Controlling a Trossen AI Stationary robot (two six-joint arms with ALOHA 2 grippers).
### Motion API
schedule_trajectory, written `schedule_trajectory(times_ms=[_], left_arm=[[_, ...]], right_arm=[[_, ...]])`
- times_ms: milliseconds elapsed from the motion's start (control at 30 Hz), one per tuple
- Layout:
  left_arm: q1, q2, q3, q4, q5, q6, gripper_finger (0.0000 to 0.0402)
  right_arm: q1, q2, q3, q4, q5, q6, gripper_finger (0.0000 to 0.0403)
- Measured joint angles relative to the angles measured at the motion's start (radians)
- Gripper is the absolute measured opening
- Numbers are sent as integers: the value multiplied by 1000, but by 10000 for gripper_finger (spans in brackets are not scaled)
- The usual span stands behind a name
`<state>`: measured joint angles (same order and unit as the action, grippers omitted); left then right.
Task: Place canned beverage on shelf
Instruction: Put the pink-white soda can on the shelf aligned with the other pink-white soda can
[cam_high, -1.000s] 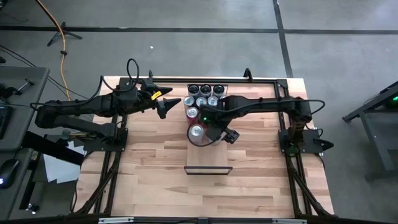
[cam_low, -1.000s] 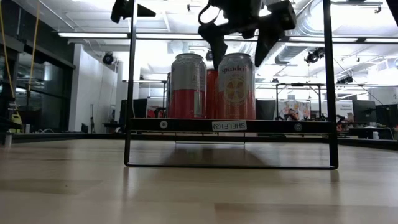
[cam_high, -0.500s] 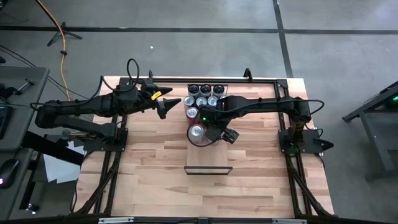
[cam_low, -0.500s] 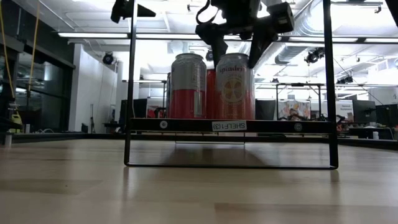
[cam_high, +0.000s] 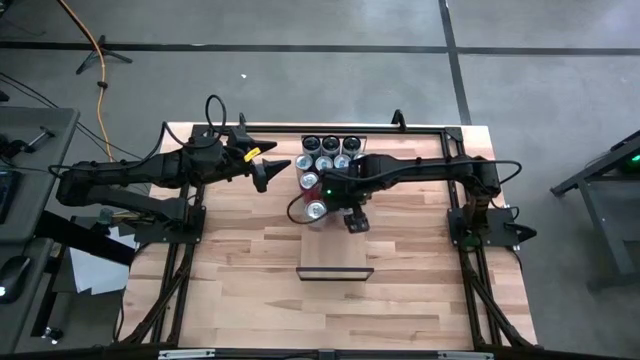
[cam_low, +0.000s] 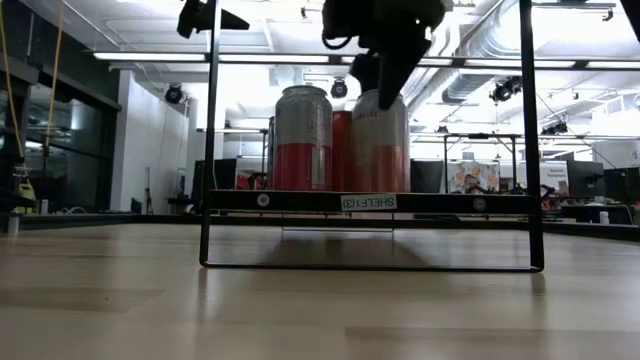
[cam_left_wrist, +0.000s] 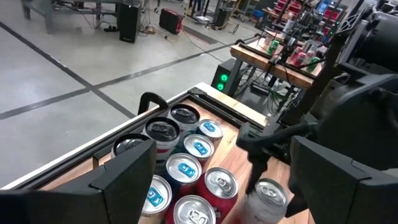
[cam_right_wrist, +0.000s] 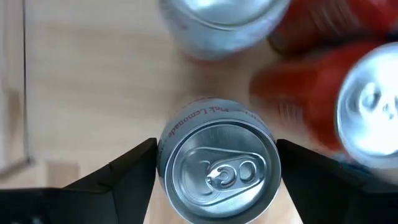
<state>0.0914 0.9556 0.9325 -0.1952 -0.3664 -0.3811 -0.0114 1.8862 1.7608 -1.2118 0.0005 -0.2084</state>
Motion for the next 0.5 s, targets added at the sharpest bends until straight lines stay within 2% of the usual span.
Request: schedule_trajectory(times_ms=[200,367,500], left_arm=[[0,0,0,-3,0,17,326],[0,0,0,-3,0,19,326],[0,0,0,-3,0,19,326]], right_arm=[[15,0,0,7,22,323,298],[44,0,0,7,86,362,298],[54,0,0,18,97,363,298]])
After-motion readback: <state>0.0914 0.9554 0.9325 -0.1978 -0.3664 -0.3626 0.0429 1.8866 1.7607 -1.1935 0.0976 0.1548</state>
